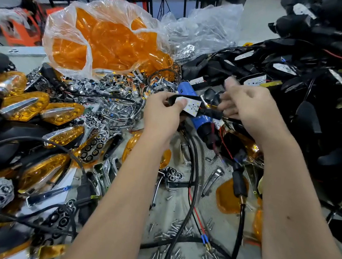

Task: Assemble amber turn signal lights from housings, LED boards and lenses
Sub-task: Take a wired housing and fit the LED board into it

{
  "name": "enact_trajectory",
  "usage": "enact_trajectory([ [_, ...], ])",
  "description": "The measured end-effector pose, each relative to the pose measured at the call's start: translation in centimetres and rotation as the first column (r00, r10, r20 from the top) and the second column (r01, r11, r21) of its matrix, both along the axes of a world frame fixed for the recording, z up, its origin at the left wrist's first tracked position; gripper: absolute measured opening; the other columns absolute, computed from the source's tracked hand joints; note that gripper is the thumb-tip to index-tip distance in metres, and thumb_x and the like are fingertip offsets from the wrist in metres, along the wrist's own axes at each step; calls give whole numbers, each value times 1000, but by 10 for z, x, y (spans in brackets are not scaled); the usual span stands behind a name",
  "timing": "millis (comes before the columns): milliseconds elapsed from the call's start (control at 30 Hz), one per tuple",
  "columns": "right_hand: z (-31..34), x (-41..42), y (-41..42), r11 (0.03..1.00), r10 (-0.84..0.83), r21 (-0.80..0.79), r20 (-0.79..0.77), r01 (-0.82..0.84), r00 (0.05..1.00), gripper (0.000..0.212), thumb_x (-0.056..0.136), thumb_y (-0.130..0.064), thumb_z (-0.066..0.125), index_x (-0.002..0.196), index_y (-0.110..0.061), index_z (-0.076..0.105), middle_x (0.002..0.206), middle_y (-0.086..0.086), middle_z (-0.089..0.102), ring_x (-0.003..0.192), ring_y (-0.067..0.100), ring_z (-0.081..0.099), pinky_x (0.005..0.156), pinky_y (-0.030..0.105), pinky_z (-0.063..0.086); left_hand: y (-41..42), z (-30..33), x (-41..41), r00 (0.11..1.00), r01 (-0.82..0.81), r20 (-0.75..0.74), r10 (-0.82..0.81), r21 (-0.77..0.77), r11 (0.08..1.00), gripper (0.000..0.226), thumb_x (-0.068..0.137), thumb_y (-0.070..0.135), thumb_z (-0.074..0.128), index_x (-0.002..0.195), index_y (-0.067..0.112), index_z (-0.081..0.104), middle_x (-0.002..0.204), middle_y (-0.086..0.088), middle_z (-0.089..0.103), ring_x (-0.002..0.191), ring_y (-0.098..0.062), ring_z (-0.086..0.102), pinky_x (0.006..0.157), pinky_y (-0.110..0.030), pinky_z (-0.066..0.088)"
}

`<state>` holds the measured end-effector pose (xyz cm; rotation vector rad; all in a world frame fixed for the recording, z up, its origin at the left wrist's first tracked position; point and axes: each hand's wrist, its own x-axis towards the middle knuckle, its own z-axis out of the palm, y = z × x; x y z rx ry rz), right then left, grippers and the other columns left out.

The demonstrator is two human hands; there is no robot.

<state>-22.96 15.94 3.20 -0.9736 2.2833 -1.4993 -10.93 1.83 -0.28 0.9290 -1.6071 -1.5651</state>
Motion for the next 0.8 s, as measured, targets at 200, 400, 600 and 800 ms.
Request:
enact_trajectory([
  [200,-2,4,7,921,143,384,-166,-70,976,41,73,-38,93,108,-30,74,98,-13,69,103,11,65,92,32,53,1,-3,2,991,-94,-86,106,133,987,18,100,4,64,118,5,66,112,-14,70,97,-28,74,75,-38,65],
  [400,-7,-2,7,958,95,287,-231,-25,968,7,86,-27,84,91,-26,80,81,-7,74,79,6,68,73,23,55,-6,8,20,977,-130,-139,161,209,969,5,99,1,65,101,5,67,109,-18,70,97,-31,73,66,-30,63],
  [600,7,15,-13,990,92,-64,-349,-122,933,8,86,-11,81,94,-13,83,73,-17,69,68,-5,63,73,18,48,-14,24,26,901,-268,-227,370,382,885,17,100,6,65,86,14,59,100,-13,69,92,-28,72,69,-33,65],
  [800,28,73,-50,874,481,19,-157,-485,862,11,95,-12,73,104,-14,78,64,-10,68,50,0,56,55,18,47,-56,39,59,757,-366,-315,573,521,771,10,105,12,57,104,5,51,98,-13,66,61,-14,67,60,-30,61],
])
